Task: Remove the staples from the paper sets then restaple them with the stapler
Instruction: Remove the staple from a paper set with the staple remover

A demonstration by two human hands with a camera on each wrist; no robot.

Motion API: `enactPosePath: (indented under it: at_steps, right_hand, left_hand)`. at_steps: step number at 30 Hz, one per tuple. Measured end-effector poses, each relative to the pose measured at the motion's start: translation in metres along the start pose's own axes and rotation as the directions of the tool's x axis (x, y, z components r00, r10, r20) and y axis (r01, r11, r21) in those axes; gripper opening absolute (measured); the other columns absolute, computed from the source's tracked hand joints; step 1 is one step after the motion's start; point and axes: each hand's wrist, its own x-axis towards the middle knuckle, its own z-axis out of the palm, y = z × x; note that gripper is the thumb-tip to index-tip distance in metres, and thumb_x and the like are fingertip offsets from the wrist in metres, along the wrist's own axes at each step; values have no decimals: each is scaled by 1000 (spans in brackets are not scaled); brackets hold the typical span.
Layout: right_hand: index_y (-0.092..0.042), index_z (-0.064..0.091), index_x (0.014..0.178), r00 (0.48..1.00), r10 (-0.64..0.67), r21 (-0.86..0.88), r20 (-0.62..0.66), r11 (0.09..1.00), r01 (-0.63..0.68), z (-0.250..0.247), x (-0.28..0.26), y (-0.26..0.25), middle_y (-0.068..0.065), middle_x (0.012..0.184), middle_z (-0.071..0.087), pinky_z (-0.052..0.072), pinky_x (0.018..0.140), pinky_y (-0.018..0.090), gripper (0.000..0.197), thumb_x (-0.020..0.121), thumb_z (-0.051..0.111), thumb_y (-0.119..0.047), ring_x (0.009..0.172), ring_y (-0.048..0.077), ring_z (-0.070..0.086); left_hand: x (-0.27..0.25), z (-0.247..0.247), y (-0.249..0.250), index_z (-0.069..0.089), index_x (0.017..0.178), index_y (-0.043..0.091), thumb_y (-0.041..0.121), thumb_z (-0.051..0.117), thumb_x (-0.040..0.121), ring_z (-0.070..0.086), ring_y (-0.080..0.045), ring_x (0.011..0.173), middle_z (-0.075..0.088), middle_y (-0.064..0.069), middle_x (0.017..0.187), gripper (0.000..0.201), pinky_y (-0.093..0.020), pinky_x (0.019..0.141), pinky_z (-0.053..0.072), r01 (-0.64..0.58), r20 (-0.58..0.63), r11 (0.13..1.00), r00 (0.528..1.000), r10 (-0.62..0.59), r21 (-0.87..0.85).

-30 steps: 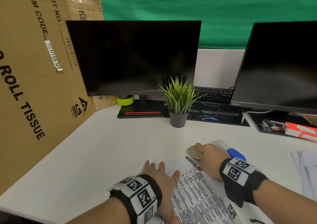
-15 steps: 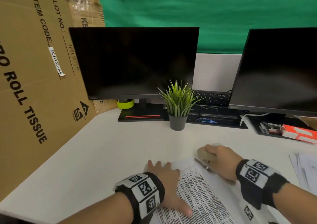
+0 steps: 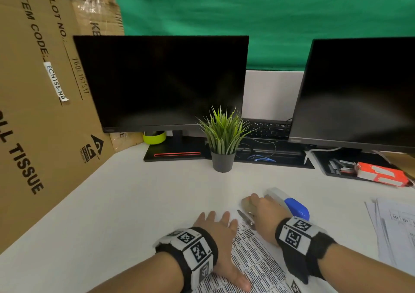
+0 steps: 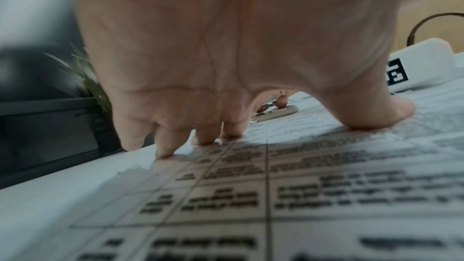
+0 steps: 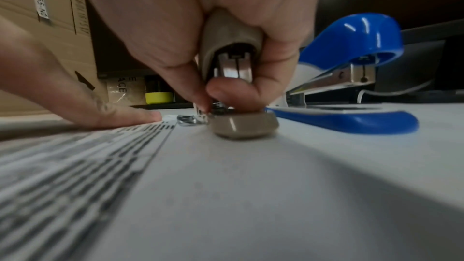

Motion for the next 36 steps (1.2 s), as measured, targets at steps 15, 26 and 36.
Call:
enactPosePath:
  at_steps: [15, 26, 36]
  right_hand:
    - [-12, 46, 128, 999, 51, 58, -7, 997, -50, -34, 4, 6, 10, 124, 54, 42, 88, 28, 35, 93, 50, -16, 112, 27, 55]
    - [-16, 44, 124, 996, 94, 28, 6, 995, -94, -11, 15, 7, 3, 113, 53, 46, 82, 29, 37, 88, 52, -17, 92, 20, 52]
    - [-13, 51, 123, 994, 101, 155, -42, 983, -93, -43, 33, 2, 10, 123, 56, 41, 87, 27, 29, 96, 42, -18, 113, 29, 55]
  left_hand:
    - [-3, -4, 0, -15, 153, 26, 83, 59, 67, -7, -33, 149, -17, 2, 161, 127, -56, 117, -9, 27, -15, 1000, 1000, -27, 16]
    - [-1, -4, 0, -16, 153, 22, 81, 59, 69, -10, -37, 148, -19, -1, 161, 127, -56, 116, -12, 0, -24, 998, 1000, 2, 62]
    - [3, 1, -3, -9, 154, 22, 74, 64, 71, -3, -38, 147, -11, -2, 163, 121, -61, 115, -7, 3, -78, 998, 997, 2, 57]
